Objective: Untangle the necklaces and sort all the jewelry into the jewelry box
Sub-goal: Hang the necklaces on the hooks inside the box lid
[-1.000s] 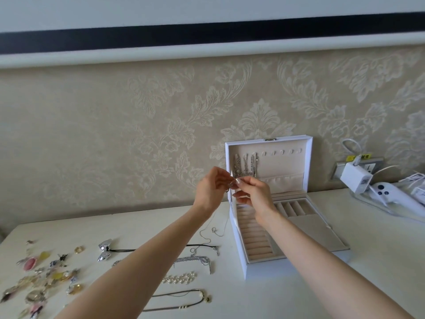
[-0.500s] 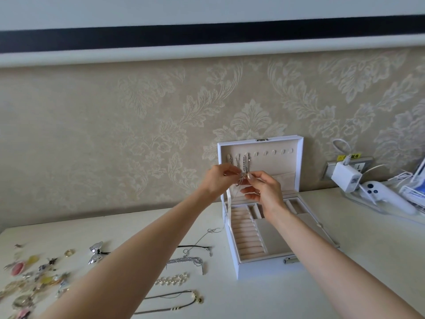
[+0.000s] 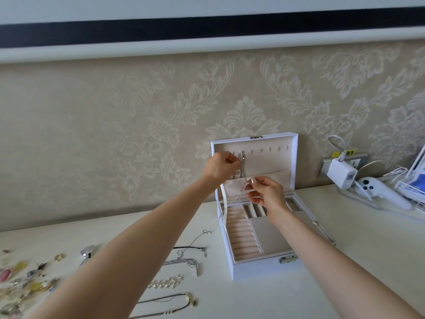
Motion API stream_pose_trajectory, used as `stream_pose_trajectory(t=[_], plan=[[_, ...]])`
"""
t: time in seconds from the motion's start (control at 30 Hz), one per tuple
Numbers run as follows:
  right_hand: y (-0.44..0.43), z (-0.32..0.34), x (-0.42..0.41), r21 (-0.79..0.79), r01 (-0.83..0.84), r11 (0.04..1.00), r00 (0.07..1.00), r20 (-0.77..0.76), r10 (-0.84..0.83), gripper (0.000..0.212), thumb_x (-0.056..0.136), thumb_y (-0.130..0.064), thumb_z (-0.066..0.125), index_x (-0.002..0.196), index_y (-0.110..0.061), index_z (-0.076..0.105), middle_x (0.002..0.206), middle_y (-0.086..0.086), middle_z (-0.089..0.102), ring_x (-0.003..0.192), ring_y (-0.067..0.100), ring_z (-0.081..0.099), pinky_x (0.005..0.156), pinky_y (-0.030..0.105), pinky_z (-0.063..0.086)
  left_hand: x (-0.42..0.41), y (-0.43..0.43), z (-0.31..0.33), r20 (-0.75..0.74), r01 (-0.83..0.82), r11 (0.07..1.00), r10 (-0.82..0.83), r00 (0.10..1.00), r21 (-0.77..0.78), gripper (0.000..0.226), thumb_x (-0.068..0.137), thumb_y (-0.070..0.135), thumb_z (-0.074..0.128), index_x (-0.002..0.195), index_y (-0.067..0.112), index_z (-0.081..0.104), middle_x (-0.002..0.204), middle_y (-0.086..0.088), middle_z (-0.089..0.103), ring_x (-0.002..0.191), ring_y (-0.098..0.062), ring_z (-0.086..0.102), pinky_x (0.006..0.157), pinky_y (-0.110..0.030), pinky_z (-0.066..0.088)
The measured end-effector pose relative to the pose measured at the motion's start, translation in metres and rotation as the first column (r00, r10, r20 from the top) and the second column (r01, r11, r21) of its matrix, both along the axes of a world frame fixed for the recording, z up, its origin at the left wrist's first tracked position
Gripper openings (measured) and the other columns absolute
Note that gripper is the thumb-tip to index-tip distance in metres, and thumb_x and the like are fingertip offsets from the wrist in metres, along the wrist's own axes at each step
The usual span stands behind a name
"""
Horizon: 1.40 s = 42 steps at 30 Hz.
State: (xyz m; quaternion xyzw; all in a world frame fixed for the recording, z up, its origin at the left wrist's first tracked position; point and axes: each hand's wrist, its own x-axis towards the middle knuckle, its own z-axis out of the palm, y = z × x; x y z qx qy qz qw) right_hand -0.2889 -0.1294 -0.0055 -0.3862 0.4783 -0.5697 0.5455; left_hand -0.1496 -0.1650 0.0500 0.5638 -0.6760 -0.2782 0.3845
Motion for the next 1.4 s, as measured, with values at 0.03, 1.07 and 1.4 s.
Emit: stream_pose_trajectory(t=[0.03, 1.07, 1.4], plan=[[-0.001, -0.001, -0.001, 0.009, 0.001, 1.000, 1.000, -0.009, 0.000, 0.011, 0.092, -0.002, 0.055, 0.085, -0.006, 0.063, 0.070, 0.005, 0.068, 0.055, 0.016, 0.058, 0.048, 0.019, 0.048, -0.002, -0.002, 0.001, 0.008, 0.008, 1.000, -0.008, 1.000, 0.004, 0.006, 0.083, 0.016, 0.065, 0.080, 0.010, 0.065, 0.068, 0.001, 0.058, 0.070, -0.017, 0.053, 0.066, -0.028, 0.043], [-0.078, 0.032, 0.001, -0.205, 0.167, 0.964, 0.962, -0.182, -0.205, 0.012, 0.081, 0.010, 0.065, 0.083, 0.001, 0.058, 0.064, 0.011, 0.059, 0.037, 0.002, 0.051, 0.041, 0.014, 0.044, -0.050, 0.002, -0.047, -0.524, 0.108, 0.945, 0.074, 0.848, 0.309, 0.018, 0.099, 0.004, 0.038, 0.099, -0.003, 0.055, 0.071, -0.011, 0.065, 0.049, -0.014, 0.063, 0.053, -0.027, 0.057], [-0.086, 0.034, 0.006, -0.178, 0.287, 0.941, 0.949, -0.082, -0.305, 0.010, 0.081, 0.000, 0.070, 0.081, -0.001, 0.059, 0.067, 0.013, 0.063, 0.038, 0.008, 0.053, 0.041, 0.020, 0.045, -0.051, 0.003, -0.041, -0.568, 0.054, 0.955, 0.127, 0.813, 0.290, 0.022, 0.100, 0.004, 0.035, 0.104, -0.006, 0.054, 0.069, -0.011, 0.064, 0.045, -0.012, 0.062, 0.049, -0.024, 0.055]])
